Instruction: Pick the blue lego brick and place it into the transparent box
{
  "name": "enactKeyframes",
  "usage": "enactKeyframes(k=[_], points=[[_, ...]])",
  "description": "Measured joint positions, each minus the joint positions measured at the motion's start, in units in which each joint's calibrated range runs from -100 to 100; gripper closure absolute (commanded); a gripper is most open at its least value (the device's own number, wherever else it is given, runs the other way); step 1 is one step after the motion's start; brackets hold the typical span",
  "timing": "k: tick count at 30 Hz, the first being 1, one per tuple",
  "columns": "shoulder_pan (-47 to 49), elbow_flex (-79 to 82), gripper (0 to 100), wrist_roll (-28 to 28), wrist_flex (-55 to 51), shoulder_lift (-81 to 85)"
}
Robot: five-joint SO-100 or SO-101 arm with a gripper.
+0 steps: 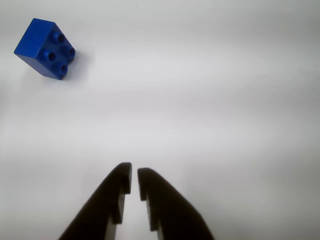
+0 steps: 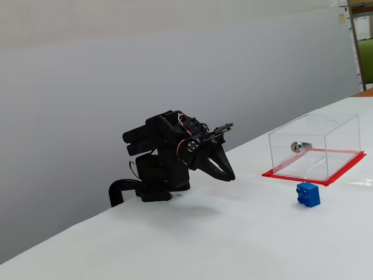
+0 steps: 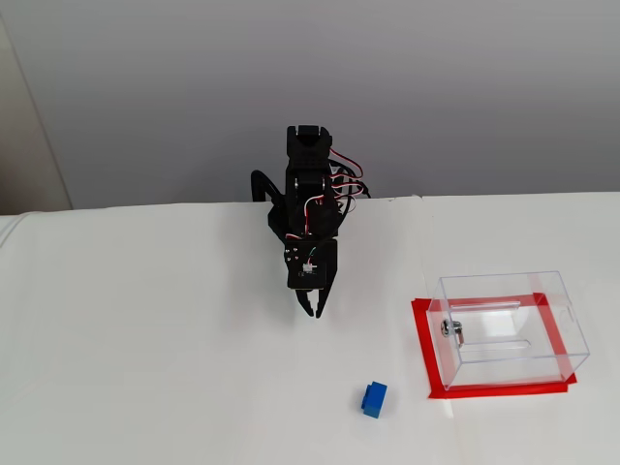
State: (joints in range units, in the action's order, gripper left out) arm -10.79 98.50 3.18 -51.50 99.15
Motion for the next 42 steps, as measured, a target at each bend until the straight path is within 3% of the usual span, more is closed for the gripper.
enactKeyframes(k=[18, 42], points=[[2.24, -0.79, 99, 0.00, 3.08, -0.08], [4.91, -28.60, 99, 0.15, 3.08, -24.52]])
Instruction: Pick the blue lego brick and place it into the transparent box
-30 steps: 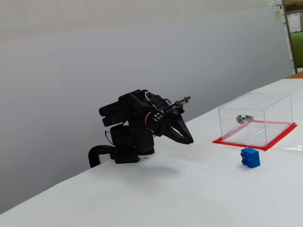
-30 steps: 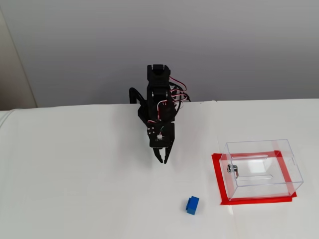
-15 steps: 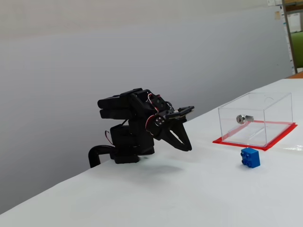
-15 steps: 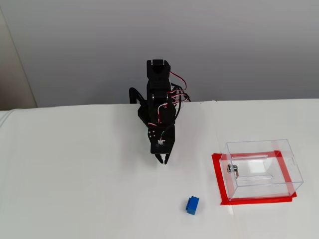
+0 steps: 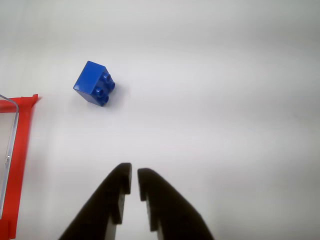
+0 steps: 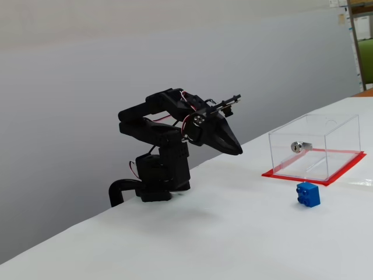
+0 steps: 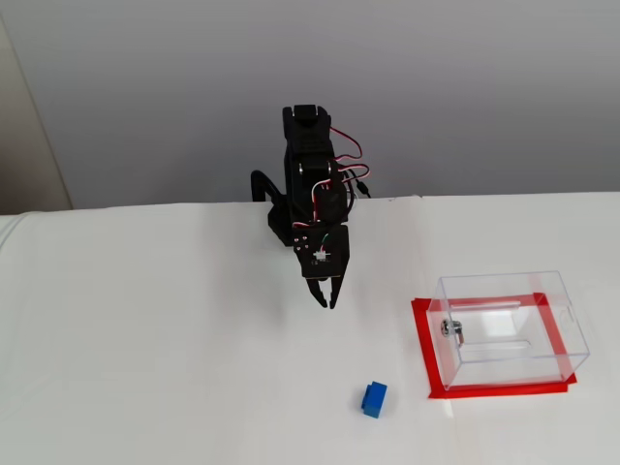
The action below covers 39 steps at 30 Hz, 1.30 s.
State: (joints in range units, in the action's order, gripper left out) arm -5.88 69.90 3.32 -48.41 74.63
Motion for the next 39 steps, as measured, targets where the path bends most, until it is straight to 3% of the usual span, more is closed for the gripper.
enactKeyframes(k=[25, 39], points=[[0.85, -31.42, 98, -0.05, -0.17, -36.62], [8.12, -44.40, 98, -0.24, -0.17, -51.50]])
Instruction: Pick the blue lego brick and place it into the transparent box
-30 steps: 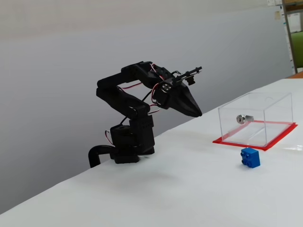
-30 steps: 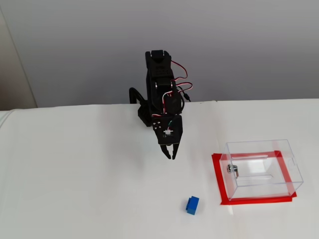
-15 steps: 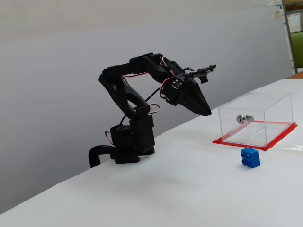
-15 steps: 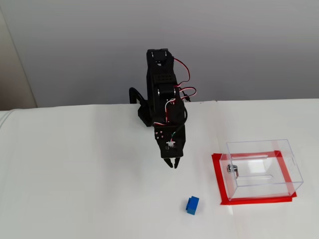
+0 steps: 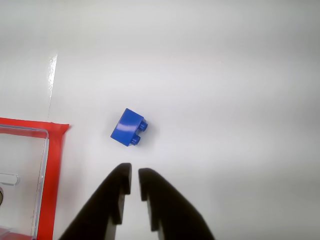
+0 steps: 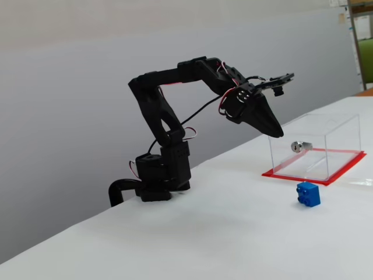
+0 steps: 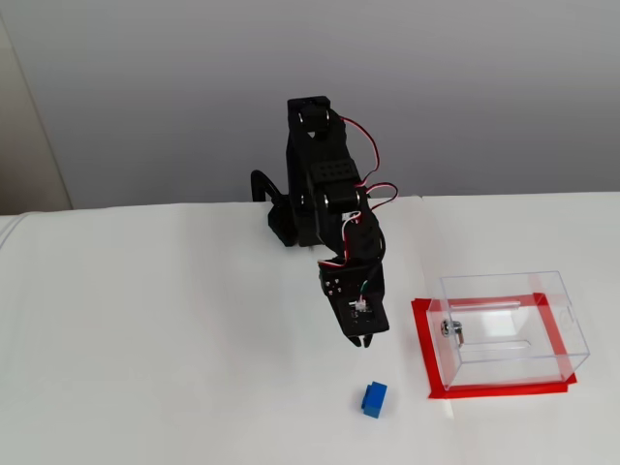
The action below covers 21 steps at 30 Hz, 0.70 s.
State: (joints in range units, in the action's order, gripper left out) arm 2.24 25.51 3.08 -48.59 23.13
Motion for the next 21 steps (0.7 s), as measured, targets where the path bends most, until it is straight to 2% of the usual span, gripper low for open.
enactKeyframes(k=[4, 10, 15, 21], points=[[2.56, -1.50, 98, 0.00, -0.51, -2.71], [5.77, -11.21, 98, 0.34, -8.14, -9.81], [6.84, -20.12, 98, 3.81, -13.11, -15.64], [7.91, -25.95, 98, 9.43, -13.54, -20.47]])
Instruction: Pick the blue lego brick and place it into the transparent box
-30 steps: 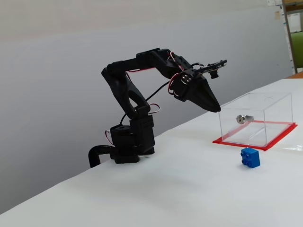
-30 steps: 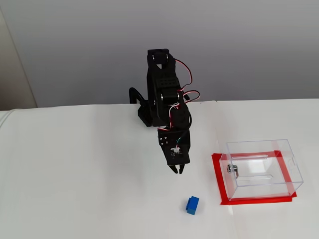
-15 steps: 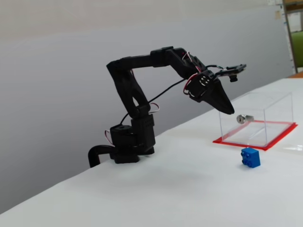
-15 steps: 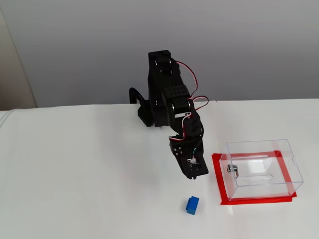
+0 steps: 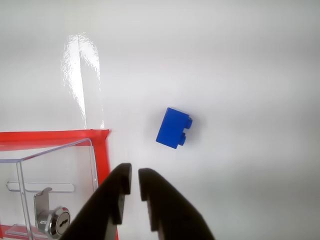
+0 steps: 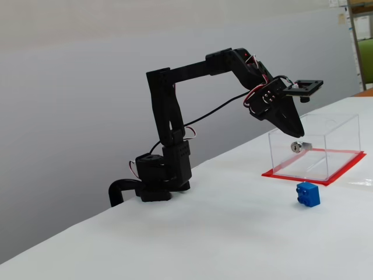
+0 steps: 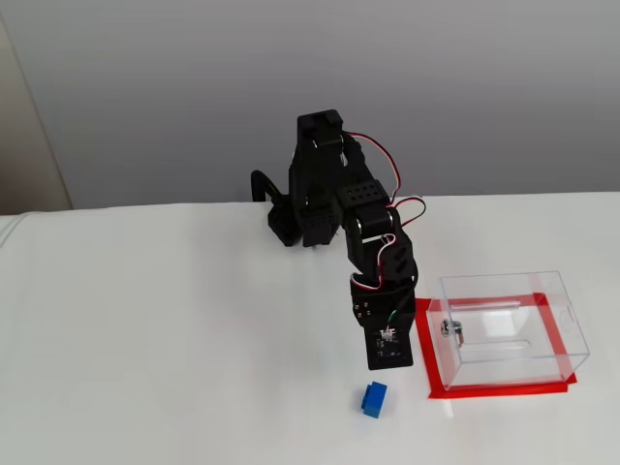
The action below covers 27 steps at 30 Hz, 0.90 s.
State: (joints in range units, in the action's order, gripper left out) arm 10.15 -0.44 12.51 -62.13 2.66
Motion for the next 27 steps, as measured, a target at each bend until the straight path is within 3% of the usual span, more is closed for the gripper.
enactKeyframes(k=[10, 17, 23, 27], points=[[0.11, -3.62, 98, 10.41, -0.09, -5.41], [-0.96, -5.12, 98, 13.92, -3.26, -6.85], [-3.63, -5.91, 82, 14.12, -7.71, -6.85], [-4.59, -5.91, 79, 14.12, -7.71, -6.85]])
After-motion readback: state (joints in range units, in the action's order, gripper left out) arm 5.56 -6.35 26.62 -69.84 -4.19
